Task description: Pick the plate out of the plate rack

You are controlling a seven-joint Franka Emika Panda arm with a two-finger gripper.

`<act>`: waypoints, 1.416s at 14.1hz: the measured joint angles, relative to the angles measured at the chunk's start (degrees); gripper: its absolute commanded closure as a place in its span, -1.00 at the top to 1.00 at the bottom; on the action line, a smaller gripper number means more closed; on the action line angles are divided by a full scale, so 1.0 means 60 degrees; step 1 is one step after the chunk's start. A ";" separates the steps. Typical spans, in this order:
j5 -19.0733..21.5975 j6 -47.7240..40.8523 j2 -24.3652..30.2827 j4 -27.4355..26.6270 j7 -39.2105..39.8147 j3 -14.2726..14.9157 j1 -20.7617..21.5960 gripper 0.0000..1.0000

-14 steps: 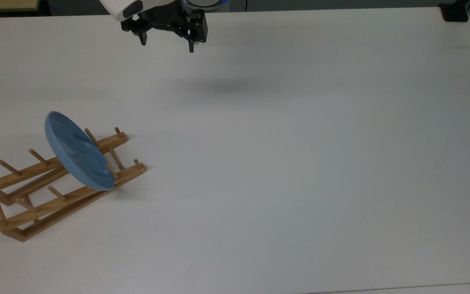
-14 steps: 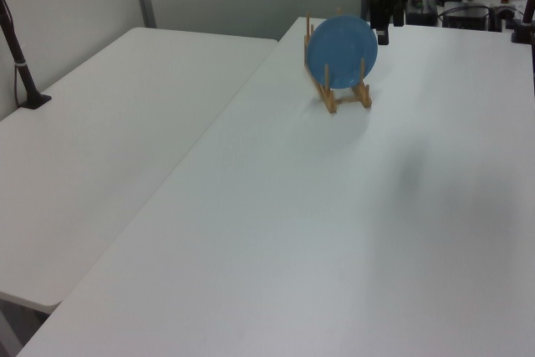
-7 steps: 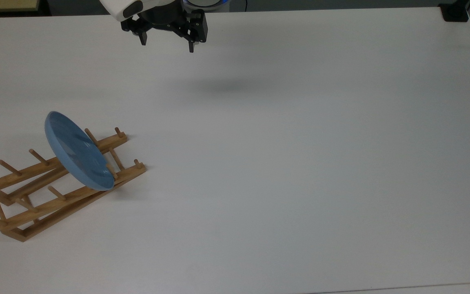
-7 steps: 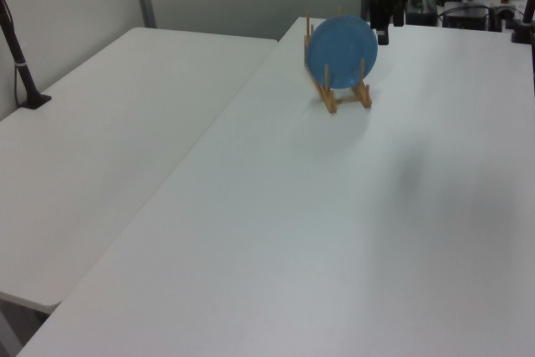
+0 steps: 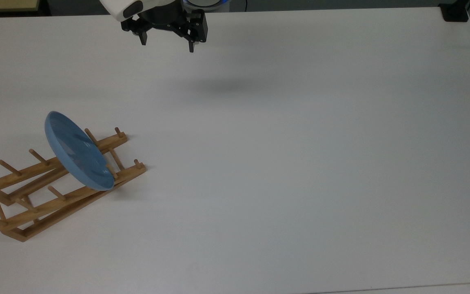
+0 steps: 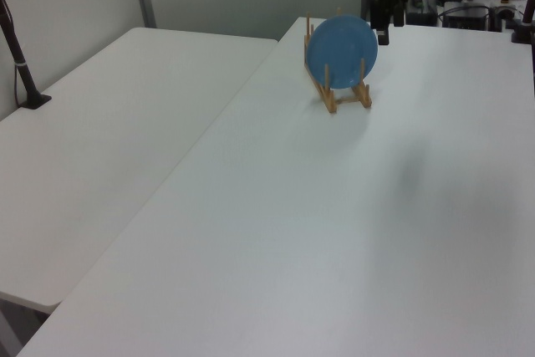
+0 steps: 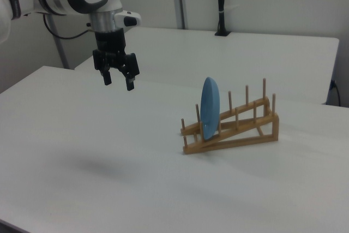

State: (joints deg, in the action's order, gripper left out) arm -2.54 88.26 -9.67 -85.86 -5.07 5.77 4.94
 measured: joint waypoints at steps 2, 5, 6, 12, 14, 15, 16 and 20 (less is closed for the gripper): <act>0.0000 -0.0010 0.0000 -0.0017 0.0000 0.0000 0.0000 1.00; 0.0000 -0.0013 0.0000 -0.0033 0.0000 0.0000 0.0000 1.00; 0.0000 -0.0013 0.0000 -0.0033 0.0000 0.0000 0.0000 1.00; 0.0000 -0.0177 0.0000 -0.0034 0.0000 0.0000 0.0000 1.00; 0.0000 -0.0182 0.0000 -0.0034 0.0000 0.0000 0.0000 1.00; -0.0001 -0.0182 0.0000 -0.0033 0.0000 0.0000 0.0000 1.00; -0.0001 -0.0182 0.0000 -0.0030 0.0000 0.0000 -0.0001 1.00; -0.0003 -0.0182 0.0002 -0.0007 0.0000 0.0022 -0.0028 1.00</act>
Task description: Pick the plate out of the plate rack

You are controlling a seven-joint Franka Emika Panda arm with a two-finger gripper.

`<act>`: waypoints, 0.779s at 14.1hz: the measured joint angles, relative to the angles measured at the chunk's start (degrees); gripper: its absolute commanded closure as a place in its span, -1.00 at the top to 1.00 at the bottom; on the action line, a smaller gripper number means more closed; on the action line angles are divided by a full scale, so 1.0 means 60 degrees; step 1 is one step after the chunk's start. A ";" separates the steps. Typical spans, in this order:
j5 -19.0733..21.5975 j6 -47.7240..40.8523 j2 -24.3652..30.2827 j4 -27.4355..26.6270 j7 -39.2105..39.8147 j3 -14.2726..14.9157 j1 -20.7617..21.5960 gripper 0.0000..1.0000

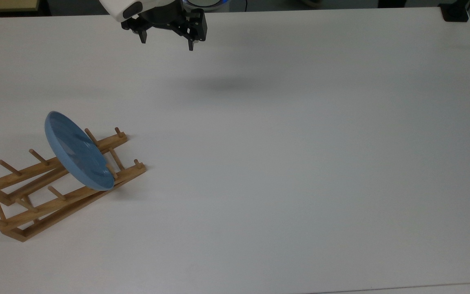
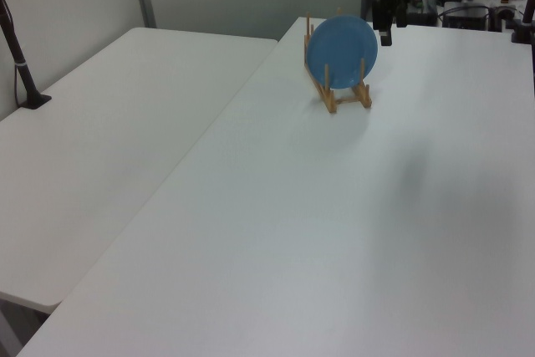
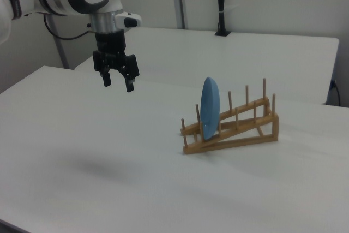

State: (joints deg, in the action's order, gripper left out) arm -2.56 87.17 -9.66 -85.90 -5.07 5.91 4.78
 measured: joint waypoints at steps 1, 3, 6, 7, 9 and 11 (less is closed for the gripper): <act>0.0000 0.0000 0.0001 0.0007 0.0000 0.0026 -0.0014 1.00; -0.0001 0.0000 0.0004 0.0015 0.0000 0.0071 -0.0059 1.00; -0.0020 0.0000 0.0004 0.0023 0.0000 0.0082 -0.0150 1.00; -0.0050 0.0000 0.0004 0.0036 0.0000 0.0082 -0.0155 1.00; -0.0136 0.0001 0.0004 0.0044 0.0000 0.0082 -0.0155 1.00; -0.0169 0.0173 0.0004 0.0055 0.0000 0.0096 -0.0163 1.00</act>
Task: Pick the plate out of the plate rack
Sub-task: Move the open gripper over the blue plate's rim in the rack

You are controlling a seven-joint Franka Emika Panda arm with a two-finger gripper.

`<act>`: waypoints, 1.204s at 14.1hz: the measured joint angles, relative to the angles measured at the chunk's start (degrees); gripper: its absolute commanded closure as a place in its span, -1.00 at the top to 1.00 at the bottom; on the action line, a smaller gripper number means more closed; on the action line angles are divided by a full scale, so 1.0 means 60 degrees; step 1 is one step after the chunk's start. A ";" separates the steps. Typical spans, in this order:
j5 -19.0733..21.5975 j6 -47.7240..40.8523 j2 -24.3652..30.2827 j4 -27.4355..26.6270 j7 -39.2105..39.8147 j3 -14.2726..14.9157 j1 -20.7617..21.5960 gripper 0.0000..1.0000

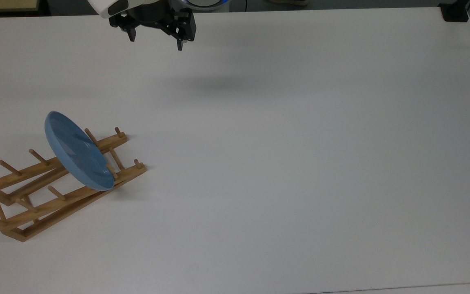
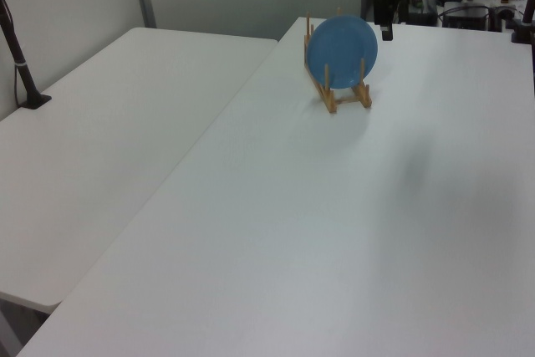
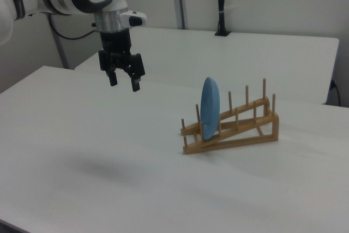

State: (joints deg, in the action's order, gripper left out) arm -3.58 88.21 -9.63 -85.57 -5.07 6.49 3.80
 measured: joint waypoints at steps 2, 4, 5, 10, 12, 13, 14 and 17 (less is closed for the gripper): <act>-0.0031 0.0367 0.0000 0.0013 0.0016 0.0055 -0.0101 1.00; -0.0037 0.0786 0.0000 0.0017 0.0402 0.0083 -0.0335 1.00; -0.0037 0.0976 0.0000 0.0020 0.0684 0.0093 -0.0478 1.00; -0.0059 0.2028 0.0000 0.0033 0.2163 0.0141 -0.1122 0.94; -0.0236 0.2418 -0.0001 0.0033 0.3060 0.0146 -0.1262 0.90; -0.0301 0.2544 -0.0001 0.0033 0.3477 0.0148 -0.1318 0.87; -0.0325 0.2691 -0.0002 0.0033 0.3850 0.0151 -0.1388 0.86; -0.0330 0.3175 -0.0023 0.0030 0.4506 0.0201 -0.1519 0.77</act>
State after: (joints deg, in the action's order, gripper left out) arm -5.56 107.26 -9.77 -85.39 21.97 7.69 -5.31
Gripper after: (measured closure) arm 0.066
